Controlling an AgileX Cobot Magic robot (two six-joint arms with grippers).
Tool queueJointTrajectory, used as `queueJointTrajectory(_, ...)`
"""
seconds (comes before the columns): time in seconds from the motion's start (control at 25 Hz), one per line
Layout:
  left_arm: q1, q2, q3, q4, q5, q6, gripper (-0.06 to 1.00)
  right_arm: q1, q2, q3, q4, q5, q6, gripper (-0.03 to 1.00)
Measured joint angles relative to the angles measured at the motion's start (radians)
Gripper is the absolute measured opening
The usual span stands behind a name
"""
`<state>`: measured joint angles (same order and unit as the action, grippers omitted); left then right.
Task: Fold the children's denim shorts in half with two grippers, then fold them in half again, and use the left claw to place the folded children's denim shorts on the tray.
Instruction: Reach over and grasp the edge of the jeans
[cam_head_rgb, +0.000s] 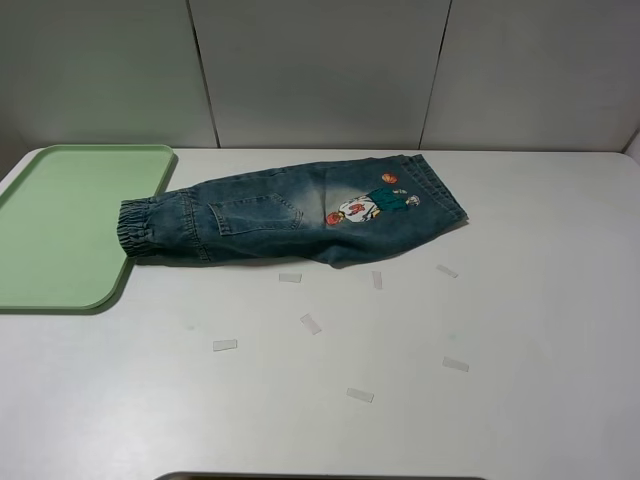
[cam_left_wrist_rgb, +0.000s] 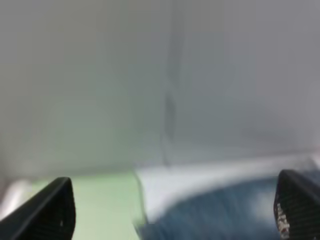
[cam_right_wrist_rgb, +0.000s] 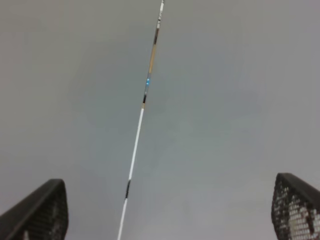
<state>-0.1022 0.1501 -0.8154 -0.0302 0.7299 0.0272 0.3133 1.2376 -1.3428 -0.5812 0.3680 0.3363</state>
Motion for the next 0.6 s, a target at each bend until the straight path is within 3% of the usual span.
queueJointTrajectory(0.08, 0.0, -0.004, 0.0, -0.045, 0.11, 0.046, 0.79, 0.0, -0.02, 0.0, 0.053, 0.005, -0.036, 0.62)
queueJointTrajectory(0.16, 0.0, -0.004, 0.0, -0.041, 0.192, 0.059, 0.79, 0.002, -0.044, 0.0, 0.111, 0.006, -0.083, 0.62)
queueJointTrajectory(0.44, -0.057, -0.004, 0.002, 0.11, 0.369, -0.008, 0.79, 0.005, -0.126, 0.0, 0.301, 0.007, -0.215, 0.62)
queueJointTrajectory(0.6, -0.071, -0.031, 0.054, 0.139, 0.404, -0.033, 0.79, 0.005, -0.168, -0.001, 0.37, 0.006, -0.265, 0.62)
